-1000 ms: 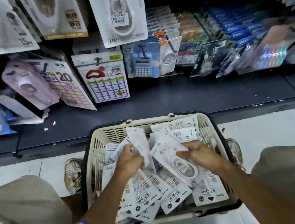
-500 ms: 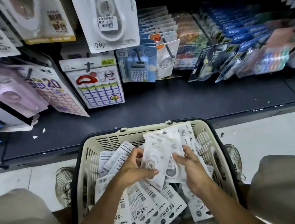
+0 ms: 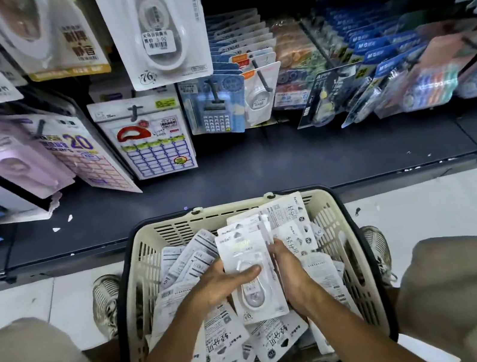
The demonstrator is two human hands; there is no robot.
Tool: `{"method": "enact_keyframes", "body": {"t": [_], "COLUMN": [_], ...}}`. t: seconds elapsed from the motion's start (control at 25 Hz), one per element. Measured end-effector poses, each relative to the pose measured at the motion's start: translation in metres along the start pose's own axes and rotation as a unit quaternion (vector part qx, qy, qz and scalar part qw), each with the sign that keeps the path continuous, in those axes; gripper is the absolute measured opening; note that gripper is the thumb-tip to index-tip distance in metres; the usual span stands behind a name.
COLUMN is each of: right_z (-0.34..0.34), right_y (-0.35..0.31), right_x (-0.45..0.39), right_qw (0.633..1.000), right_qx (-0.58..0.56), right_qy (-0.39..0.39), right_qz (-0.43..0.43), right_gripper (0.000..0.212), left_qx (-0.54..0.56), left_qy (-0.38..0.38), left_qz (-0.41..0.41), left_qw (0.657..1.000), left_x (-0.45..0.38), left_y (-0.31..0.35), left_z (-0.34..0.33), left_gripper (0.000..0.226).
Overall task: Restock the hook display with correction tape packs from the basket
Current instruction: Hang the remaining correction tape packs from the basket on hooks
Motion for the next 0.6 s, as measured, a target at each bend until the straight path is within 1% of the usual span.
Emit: {"method": "enact_keyframes", "body": {"t": [0.04,0.08,0.12,0.2,0.24,0.28,0.32,0.36,0.4,0.44,0.48,0.52,0.56,0.6], "right_z": [0.0,-0.001,-0.002,-0.006,-0.006,-0.004,0.0,0.008,0.017,0.026,0.032,0.035,0.035,0.034], "right_y": [0.0,0.002,0.004,-0.001,-0.007,-0.013,-0.02,-0.026,-0.03,-0.034,-0.035,-0.037,-0.039,-0.042], "right_x": [0.0,0.001,0.001,0.002,0.003,0.003,0.004,0.005,0.007,0.009,0.006,0.004,0.003,0.002], "right_qw": [1.0,0.999,0.999,0.989,0.973,0.95,0.922,0.9,0.887,0.884,0.892,0.895,0.885,0.868], "right_qx": [-0.014,-0.006,0.023,0.147,0.227,0.303,0.362,0.388,0.393,0.394,0.392,0.407,0.443,0.482], "right_qy": [-0.021,-0.034,-0.04,-0.019,0.008,0.05,0.105,0.161,0.198,0.204,0.175,0.135,0.1,0.069], "right_qz": [-0.006,-0.01,-0.013,0.004,0.022,0.048,0.085,0.118,0.139,0.147,0.14,0.121,0.102,0.093], "right_gripper": [0.046,0.046,0.046,0.045,0.045,0.042,0.037,0.03,0.032,0.05,0.072,0.087,0.091,0.084], "left_qx": [-0.008,0.01,0.047,0.118,0.142,0.155,0.156,0.15,0.146,0.145,0.148,0.151,0.15,0.14], "left_qy": [0.019,0.018,0.004,-0.002,0.012,0.033,0.053,0.065,0.067,0.062,0.053,0.042,0.03,0.016], "left_qz": [-0.01,-0.024,-0.034,-0.032,-0.026,-0.019,-0.009,0.0,0.005,0.007,0.008,0.007,0.006,0.003], "left_qw": [1.0,0.999,0.998,0.992,0.989,0.987,0.986,0.987,0.987,0.987,0.988,0.988,0.988,0.99], "left_x": [-0.001,-0.002,0.0,0.004,0.004,0.004,0.004,0.004,0.003,0.003,0.004,0.005,0.007,0.008], "left_y": [0.001,0.0,-0.002,-0.006,-0.008,-0.009,-0.007,-0.003,0.0,0.002,0.006,0.009,0.013,0.016], "left_z": [-0.001,-0.001,-0.001,0.001,0.004,0.005,0.005,0.004,0.003,0.001,0.0,-0.001,-0.003,-0.004], "left_gripper": [0.101,0.096,0.09,0.083,0.083,0.083,0.083,0.082,0.082,0.081,0.079,0.076,0.073,0.071]}}
Point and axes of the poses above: each hand's wrist, its own x-axis away from the middle knuckle, its own z-axis out of the back of the hand, y = z × x, the point moved 3 cm from there along -x, towards the middle knuckle, and after that the axes turned 3 degrees about -z, right-handed, at the moved point
